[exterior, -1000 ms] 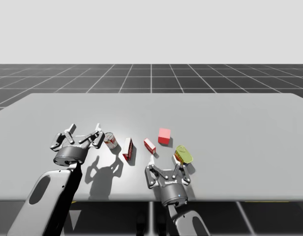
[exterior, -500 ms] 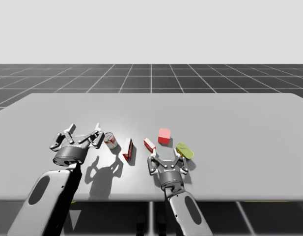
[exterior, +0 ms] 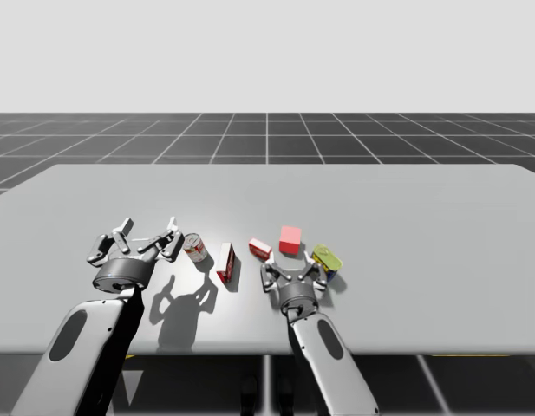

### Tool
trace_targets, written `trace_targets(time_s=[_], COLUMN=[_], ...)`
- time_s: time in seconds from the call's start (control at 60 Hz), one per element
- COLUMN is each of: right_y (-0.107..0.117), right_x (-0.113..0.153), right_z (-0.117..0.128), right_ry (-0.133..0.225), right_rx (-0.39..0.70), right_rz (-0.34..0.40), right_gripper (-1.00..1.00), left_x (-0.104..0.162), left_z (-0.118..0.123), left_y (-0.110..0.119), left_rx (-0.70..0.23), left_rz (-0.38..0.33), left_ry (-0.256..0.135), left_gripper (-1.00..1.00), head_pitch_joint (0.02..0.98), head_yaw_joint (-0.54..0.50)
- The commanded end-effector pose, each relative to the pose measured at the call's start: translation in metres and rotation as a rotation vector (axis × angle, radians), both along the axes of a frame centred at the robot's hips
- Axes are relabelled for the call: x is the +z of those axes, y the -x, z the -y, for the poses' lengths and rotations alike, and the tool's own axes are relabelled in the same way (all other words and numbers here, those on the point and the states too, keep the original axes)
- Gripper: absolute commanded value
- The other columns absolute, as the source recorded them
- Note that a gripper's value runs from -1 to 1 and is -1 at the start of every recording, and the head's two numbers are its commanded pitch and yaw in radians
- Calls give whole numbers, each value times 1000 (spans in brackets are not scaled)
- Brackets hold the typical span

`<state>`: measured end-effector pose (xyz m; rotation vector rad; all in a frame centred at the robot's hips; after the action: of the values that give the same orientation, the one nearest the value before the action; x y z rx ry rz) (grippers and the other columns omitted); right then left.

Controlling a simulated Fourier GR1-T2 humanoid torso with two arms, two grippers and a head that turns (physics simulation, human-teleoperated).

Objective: Find the red cube and pick it up.

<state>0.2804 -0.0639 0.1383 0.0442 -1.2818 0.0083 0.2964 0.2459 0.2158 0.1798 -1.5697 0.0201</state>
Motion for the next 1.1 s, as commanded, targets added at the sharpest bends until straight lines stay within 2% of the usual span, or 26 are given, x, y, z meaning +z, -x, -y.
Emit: trace_targets(time_s=[0.017, 0.5, 0.767, 0.933, 0.967, 0.983, 1.0, 1.017, 1.05, 1.067, 1.1], right_y=[-12, -46, -61, -62, -62, -61, -60, -60, -60, -59, -58], right_x=[-3, -1, 3, 3, 4, 4, 3, 3, 2, 1, 1], right_z=[-3, -2, 3, 4, 5, 5, 5, 5, 5, 6, 6], right_ry=[12, 55, 46, 61, 58, 58, 51, 47, 53, 43, 45], right_rx=[7, -53, -78, -80, -52, -52, -71, -71, -70, -75, -77], right_rz=[-14, -21, -29, -16, -20, -19, -8, -9, -11, -19, -18], right_gripper=[-1000, -1000, -1000, -1000, -1000, -843, 1, 411, 995, 1000, 1000], left_x=[0, 1, 1, 1, 1, 1, 1, 1, 1, 1, 1], left_z=[0, 0, 0, 0, 0, 0, 0, 0, 0, 0, 0], left_y=[0, 0, 0, 0, 0, 0, 0, 0, 0, 0, 0], left_rx=[1, -1, 0, -1, 0, 0, 0, -1, -1, -1, -1], left_rz=[1, 3, 4, 4, 4, 4, 4, 4, 4, 4, 4], left_ry=[0, -1, -1, -3, -3, -3, -3, -3, -4, -4, -4], left_gripper=[-1000, -1000, -1000, -1000, -1000, -1000, -1000, -1000, -1000, -1000, -1000], head_pitch_joint=[775, 770, 767, 764, 763, 763, 763, 763, 763, 763, 763], head_yaw_joint=[-95, -94, -97, -102, -102, -102, -104, -104, -104, -105, -106])
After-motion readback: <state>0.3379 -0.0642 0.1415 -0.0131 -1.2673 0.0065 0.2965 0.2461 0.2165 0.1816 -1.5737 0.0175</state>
